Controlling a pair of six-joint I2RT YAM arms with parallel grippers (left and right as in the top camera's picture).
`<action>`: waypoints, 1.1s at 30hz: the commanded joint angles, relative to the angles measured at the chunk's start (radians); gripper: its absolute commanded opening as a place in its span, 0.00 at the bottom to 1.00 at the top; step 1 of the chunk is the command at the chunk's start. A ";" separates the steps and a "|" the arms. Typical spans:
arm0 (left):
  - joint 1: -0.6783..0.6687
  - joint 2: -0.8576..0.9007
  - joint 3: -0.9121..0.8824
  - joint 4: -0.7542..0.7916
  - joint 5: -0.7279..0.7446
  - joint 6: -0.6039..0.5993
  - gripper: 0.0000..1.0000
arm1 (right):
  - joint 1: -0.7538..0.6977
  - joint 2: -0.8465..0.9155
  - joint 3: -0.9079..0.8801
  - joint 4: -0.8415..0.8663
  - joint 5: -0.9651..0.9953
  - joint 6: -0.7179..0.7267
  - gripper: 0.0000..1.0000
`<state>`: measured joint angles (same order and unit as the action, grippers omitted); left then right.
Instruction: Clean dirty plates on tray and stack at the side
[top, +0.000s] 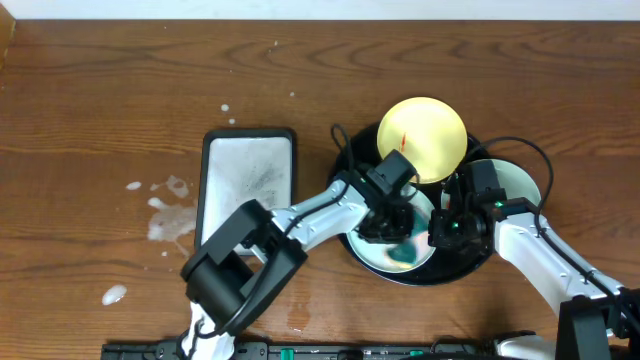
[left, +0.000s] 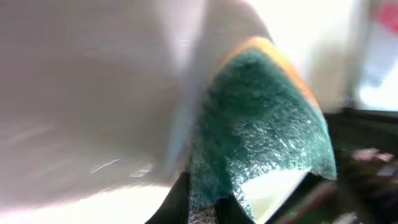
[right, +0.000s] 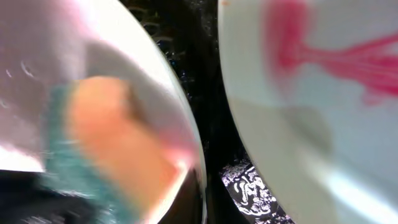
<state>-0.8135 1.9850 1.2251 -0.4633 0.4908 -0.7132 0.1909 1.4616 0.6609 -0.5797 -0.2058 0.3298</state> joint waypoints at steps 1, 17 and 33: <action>0.047 0.018 -0.067 -0.130 -0.390 -0.003 0.07 | 0.001 -0.003 0.006 0.003 0.000 -0.013 0.01; 0.051 -0.413 -0.061 -0.212 -0.521 0.039 0.08 | 0.001 -0.027 0.007 -0.022 0.006 -0.023 0.01; 0.457 -0.641 -0.192 -0.481 -0.641 0.141 0.29 | 0.113 -0.348 0.227 -0.289 0.398 -0.039 0.01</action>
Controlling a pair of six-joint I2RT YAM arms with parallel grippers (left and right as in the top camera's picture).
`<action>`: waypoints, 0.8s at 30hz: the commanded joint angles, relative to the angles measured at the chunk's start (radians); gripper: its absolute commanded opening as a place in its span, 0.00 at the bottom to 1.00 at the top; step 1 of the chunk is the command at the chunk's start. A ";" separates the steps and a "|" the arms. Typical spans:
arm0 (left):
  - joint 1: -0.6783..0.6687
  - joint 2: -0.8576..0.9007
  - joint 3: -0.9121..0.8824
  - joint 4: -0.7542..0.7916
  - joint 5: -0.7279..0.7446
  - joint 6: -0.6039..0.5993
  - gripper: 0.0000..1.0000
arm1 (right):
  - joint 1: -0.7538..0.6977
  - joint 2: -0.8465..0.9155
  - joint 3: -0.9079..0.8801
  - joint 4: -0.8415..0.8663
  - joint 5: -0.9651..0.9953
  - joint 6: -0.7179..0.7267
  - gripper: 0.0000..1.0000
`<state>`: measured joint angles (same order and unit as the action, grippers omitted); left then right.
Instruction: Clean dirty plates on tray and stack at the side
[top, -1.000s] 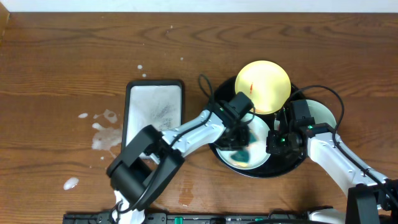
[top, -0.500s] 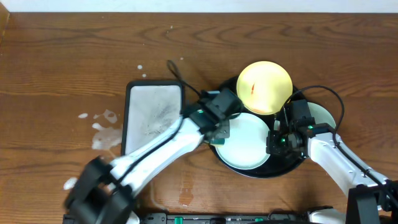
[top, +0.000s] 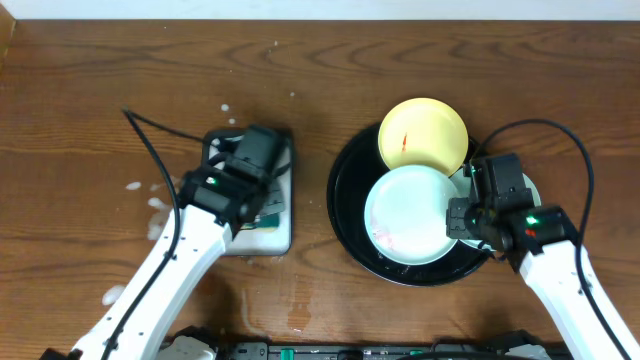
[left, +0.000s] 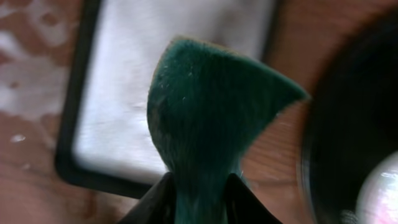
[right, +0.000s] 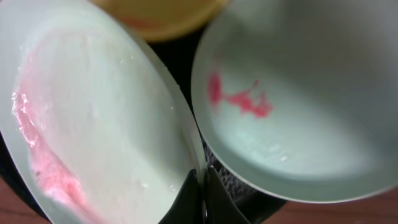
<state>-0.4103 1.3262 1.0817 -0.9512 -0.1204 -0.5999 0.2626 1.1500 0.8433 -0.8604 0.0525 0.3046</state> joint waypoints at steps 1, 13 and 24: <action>0.078 0.020 -0.062 0.019 -0.027 0.028 0.31 | 0.060 -0.046 0.052 -0.009 0.167 -0.013 0.01; 0.201 -0.069 -0.056 0.097 0.296 0.173 0.73 | 0.404 -0.057 0.092 -0.049 0.690 -0.014 0.01; 0.201 -0.257 -0.055 0.085 0.333 0.188 0.87 | 0.775 -0.057 0.093 -0.058 1.169 -0.102 0.01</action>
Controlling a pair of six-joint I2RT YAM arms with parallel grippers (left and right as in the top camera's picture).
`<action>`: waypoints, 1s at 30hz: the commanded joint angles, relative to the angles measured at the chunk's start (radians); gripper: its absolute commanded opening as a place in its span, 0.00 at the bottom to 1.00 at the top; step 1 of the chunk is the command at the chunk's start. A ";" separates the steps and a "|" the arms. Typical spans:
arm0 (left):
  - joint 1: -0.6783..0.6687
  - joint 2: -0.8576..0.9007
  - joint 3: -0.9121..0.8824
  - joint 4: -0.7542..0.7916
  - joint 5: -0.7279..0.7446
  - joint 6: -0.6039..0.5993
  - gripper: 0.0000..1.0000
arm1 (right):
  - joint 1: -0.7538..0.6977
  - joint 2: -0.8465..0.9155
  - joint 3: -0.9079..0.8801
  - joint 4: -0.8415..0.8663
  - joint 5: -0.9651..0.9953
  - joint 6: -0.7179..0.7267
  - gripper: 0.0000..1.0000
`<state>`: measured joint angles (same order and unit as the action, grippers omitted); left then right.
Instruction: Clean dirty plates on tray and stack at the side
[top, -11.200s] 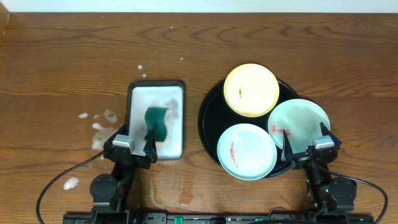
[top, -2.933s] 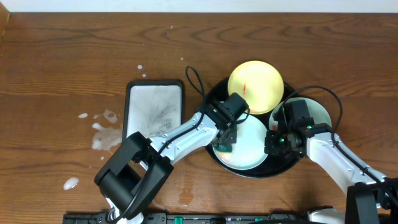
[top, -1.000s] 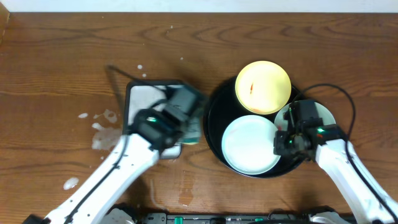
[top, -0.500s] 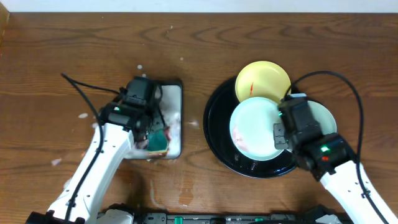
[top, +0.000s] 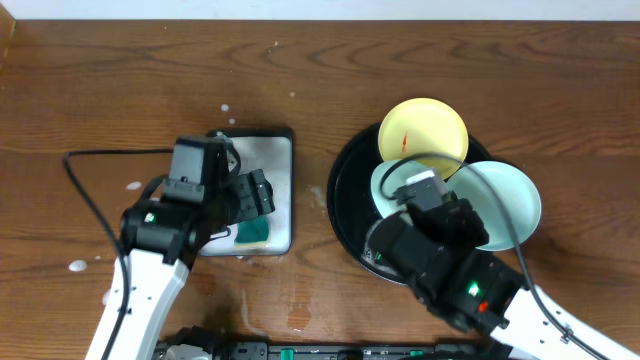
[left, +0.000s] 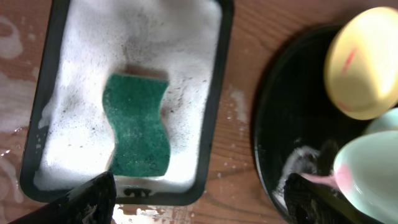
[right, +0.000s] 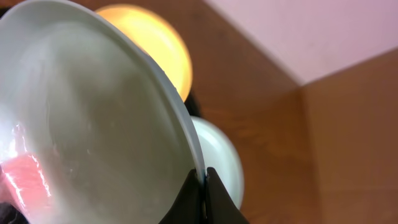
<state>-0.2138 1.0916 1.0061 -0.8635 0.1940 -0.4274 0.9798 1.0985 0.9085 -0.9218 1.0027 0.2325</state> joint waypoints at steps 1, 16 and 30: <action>0.004 -0.024 0.021 -0.003 0.018 0.016 0.87 | 0.077 -0.005 0.027 0.006 0.233 -0.037 0.01; 0.004 -0.015 0.021 -0.010 0.018 0.016 0.87 | 0.131 -0.006 0.042 0.172 0.235 -0.266 0.01; 0.004 -0.014 0.021 -0.010 0.018 0.016 0.88 | 0.131 -0.005 0.042 0.174 0.235 -0.275 0.01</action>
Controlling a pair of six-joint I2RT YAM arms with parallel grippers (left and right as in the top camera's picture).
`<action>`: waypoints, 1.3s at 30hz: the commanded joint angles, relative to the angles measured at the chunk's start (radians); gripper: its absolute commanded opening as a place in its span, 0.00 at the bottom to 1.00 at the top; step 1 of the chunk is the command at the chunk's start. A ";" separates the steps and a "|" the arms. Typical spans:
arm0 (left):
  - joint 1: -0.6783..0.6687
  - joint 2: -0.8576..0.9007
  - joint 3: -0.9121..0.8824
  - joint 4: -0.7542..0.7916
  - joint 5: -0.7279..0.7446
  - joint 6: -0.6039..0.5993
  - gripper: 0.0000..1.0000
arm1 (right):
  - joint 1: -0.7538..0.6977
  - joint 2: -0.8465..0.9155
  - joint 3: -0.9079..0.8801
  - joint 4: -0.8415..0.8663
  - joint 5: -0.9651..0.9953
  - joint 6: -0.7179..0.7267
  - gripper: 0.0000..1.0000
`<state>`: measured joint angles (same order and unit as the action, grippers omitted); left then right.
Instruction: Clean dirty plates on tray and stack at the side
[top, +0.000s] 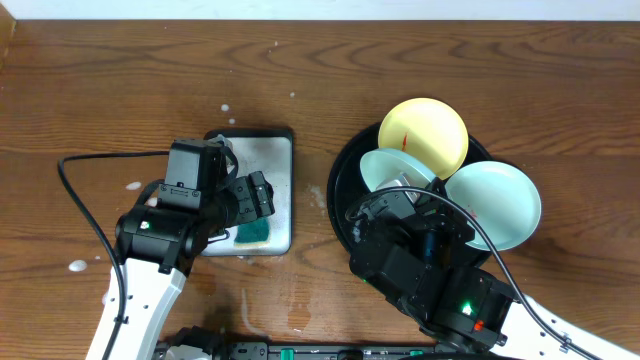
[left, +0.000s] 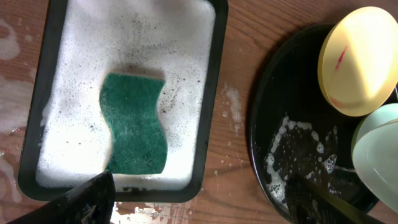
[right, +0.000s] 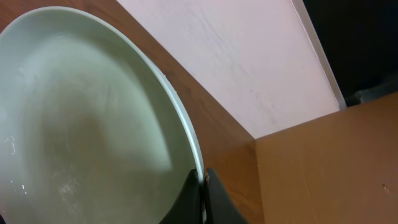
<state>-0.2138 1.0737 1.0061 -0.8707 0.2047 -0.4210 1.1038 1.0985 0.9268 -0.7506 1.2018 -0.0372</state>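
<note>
My right gripper (right: 203, 180) is shut on the rim of a pale green plate (right: 87, 118), held up and tilted above the black round tray (top: 345, 215); in the overhead view this plate (top: 390, 168) shows beside the yellow plate (top: 423, 135), which has a red streak. A second pale green plate (top: 495, 205) lies at the tray's right. My left gripper (left: 199, 208) hangs open over the foamy soap tray (left: 214, 93), where the green sponge (left: 134, 124) lies flat.
Suds and water spots (top: 165, 200) lie on the wooden table left of the soap tray. Foam patches (left: 292, 155) sit on the black tray's floor. A pale wall (right: 249, 62) runs along the table's far edge.
The right gripper has raised and tipped the pale green plate further; its wrist view now takes in the wall. The left gripper stays open over the soap tray, sponge unmoved.
First the left gripper held the sponge against the pale green plate, whose rim the right gripper gripped. Then the sponge was over the soap tray, the plate smeared pink. Then the sponge lay released in the foam and the plate was lifted, now higher.
</note>
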 joint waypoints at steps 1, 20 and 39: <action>0.004 0.004 0.021 -0.003 0.008 0.010 0.88 | 0.007 -0.005 0.024 0.003 0.035 -0.005 0.01; 0.004 0.004 0.021 -0.003 0.007 0.010 0.88 | -0.053 -0.005 0.024 -0.006 -0.066 0.012 0.01; 0.004 0.004 0.021 -0.003 0.008 0.010 0.88 | -0.266 -0.003 0.024 0.013 -0.175 0.168 0.01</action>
<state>-0.2131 1.0737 1.0061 -0.8711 0.2047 -0.4210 0.8989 1.0988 0.9287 -0.7361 1.0313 -0.0044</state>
